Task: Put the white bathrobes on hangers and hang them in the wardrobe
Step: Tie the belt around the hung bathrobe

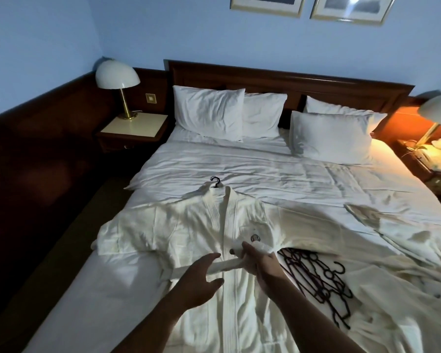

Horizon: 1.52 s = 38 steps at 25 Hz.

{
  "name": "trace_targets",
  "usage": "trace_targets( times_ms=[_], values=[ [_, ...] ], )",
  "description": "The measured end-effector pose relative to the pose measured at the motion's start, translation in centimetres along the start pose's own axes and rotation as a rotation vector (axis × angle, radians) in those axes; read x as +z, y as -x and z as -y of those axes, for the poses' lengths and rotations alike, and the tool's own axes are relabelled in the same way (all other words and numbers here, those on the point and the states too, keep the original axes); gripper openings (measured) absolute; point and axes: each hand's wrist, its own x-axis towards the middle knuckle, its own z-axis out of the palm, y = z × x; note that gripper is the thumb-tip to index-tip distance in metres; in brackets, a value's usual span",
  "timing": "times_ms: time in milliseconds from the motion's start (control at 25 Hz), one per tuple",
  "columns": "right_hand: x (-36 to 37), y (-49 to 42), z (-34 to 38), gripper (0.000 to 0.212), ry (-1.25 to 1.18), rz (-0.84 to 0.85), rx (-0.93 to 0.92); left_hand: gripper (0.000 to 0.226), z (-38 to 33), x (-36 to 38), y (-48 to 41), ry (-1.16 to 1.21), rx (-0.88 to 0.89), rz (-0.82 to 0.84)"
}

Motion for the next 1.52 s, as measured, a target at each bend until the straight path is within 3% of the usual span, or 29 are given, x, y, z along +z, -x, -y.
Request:
trace_targets(
  times_ms=[80,200,320,440,480,560,640,680,760,840,960,1040,1160,1240,1320,1400,1480,1520],
  values=[
    [0.7,-0.2,0.0,0.015,-0.029,-0.049,0.003,0.065,0.3,1.0,-0.3,0.007,0.036,0.056],
    [1.3,0.0,0.8,0.035,-0.047,0.005,0.083,0.040,0.4,1.3,-1.4,-0.011,-0.025,0.142],
    [1.6,1.2,2.0,0.024,0.083,0.196,0.134,0.027,2.4,1.0,-3.0,0.038,-0.088,0.218],
    [1.5,2.8,0.9,0.019,0.726,0.377,0.132,0.013,3.1,-0.2,-4.1,0.114,-0.063,0.148],
    [1.1,3.2,-0.2,0.021,1.037,0.356,0.065,0.012,3.1,-0.4,-4.2,0.216,-0.079,0.105],
    [-0.4,3.3,-3.6,0.043,1.631,0.303,-0.254,0.010,3.4,-0.7,-3.9,0.283,-0.059,0.039],
    [-1.0,3.0,-6.0,0.075,1.919,0.274,-0.198,0.008,3.7,-1.1,-2.9,0.307,-0.025,0.069],
    [-1.3,2.4,-6.9,0.083,1.907,0.181,-0.129,0.011,3.2,-1.3,-2.5,0.350,-0.030,0.124],
    [-1.2,2.3,-6.4,0.073,1.855,0.160,-0.058,0.017,2.6,-1.4,-1.9,0.397,-0.075,0.283],
    [-0.6,2.2,-5.8,0.047,1.832,0.089,-0.201,0.024,2.4,-0.9,-2.1,0.205,-0.175,0.431],
    [0.1,2.2,-5.9,0.048,1.788,0.084,-0.372,0.023,2.3,-0.1,-3.0,0.270,-0.177,0.420],
    [0.2,1.8,-6.1,0.053,1.779,0.091,-0.415,0.026,2.0,0.1,-3.2,0.432,-0.251,0.373],
    [-0.2,1.1,-5.8,0.063,1.742,0.108,-0.460,0.025,-0.3,-0.5,-3.8,0.976,-0.381,0.301],
    [-0.5,0.5,-5.0,0.060,1.695,0.147,-0.462,0.021,-1.1,-0.6,-4.5,1.062,-0.422,0.279],
    [-0.6,-0.7,-4.0,0.042,1.629,0.193,-0.449,0.027,-1.2,-0.5,-5.9,1.084,-0.407,0.196],
    [-0.7,-2.2,-3.1,0.040,1.560,0.205,-0.410,0.026,-1.2,-0.7,-7.4,1.051,-0.354,0.133],
    [-1.1,-3.3,-2.1,0.041,1.463,0.166,-0.418,0.006,-0.7,-1.4,-9.0,0.889,-0.318,0.001],
    [-2.1,-3.9,-1.9,0.035,1.469,0.148,-0.407,0.010,1.0,-1.6,-10.1,0.723,-0.356,-0.098]
  ],
)
